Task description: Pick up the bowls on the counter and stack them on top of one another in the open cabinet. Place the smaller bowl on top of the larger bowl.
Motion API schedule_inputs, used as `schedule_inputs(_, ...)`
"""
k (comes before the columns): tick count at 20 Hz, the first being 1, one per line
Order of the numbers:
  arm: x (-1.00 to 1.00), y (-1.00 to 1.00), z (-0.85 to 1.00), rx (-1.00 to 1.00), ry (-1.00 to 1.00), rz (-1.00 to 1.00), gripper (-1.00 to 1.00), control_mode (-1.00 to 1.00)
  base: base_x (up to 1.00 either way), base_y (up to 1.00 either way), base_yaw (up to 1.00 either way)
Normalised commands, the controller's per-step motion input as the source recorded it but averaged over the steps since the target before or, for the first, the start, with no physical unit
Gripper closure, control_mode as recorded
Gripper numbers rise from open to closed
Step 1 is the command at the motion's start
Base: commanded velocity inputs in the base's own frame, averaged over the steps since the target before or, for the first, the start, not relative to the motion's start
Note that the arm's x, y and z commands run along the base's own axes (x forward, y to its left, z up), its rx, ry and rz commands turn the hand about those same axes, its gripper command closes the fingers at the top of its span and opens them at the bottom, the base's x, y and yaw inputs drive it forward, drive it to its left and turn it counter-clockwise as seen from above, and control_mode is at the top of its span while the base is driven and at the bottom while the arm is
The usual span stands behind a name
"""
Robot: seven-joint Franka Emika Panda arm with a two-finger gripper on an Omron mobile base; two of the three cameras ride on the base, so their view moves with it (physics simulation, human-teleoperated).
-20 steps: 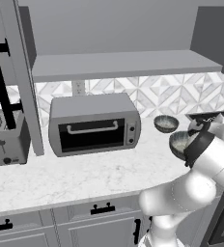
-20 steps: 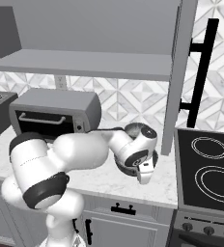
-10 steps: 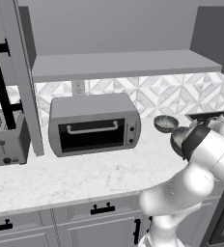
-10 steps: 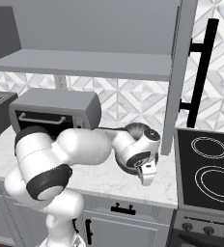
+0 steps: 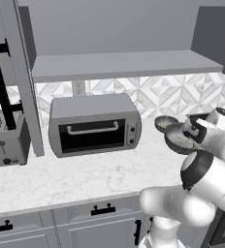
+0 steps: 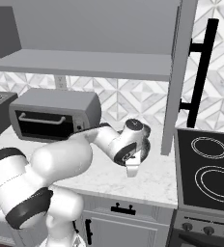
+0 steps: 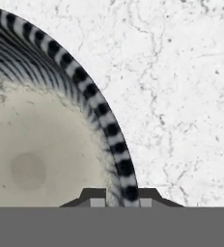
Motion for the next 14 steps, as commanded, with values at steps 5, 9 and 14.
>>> schedule_inputs(5, -0.35, 0.66, 0.89, -0.04, -0.12, -0.1, 1.0, -1.0, 0.0, 0.0, 0.0)
schedule_inputs(9, -0.4, 0.39, 0.98, 0.04, -0.18, -0.01, 1.0, -1.0, 0.0, 0.0, 0.0)
schedule_inputs(14, -0.19, 0.38, 0.81, 0.02, -0.14, 0.0, 1.0, -1.0, 0.0, 0.0, 0.0)
